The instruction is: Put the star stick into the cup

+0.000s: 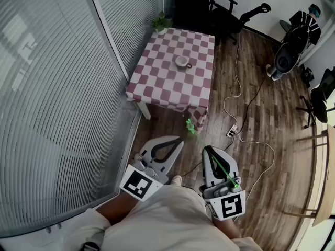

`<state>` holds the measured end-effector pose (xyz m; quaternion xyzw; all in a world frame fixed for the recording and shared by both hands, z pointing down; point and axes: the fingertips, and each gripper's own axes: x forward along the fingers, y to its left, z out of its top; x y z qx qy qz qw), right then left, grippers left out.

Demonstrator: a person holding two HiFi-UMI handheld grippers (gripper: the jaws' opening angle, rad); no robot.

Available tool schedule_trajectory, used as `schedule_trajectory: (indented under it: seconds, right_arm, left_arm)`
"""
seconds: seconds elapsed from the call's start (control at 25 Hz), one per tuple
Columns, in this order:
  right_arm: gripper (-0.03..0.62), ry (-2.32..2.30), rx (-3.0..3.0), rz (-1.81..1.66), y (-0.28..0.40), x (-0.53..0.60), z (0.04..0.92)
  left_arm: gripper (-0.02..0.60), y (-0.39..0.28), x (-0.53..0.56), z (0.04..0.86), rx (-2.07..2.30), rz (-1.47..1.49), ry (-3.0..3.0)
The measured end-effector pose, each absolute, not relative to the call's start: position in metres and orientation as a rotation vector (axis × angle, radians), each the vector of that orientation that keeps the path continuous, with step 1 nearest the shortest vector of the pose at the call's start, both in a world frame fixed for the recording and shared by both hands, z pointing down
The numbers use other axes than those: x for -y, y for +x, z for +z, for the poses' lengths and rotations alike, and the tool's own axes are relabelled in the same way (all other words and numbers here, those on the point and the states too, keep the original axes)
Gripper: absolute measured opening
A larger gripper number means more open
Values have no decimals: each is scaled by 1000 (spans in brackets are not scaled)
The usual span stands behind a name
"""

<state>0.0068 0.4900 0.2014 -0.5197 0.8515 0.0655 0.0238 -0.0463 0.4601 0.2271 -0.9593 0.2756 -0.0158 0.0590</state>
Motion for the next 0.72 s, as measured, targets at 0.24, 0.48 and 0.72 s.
schedule_trajectory:
  seconds: [0.24, 0.48, 0.72]
  right_arm:
    - [38, -1606, -2631, 222, 2, -498, 198]
    - [38, -1600, -2631, 222, 7, -499, 196]
    - [38, -1585, -2633, 205, 17, -503, 195]
  left_arm:
    - [32, -52, -468, 225, -844, -22, -2920]
    - [32, -46, -470, 226, -829, -38, -2918]
    - [32, -35, -475, 223, -833, -30, -2920]
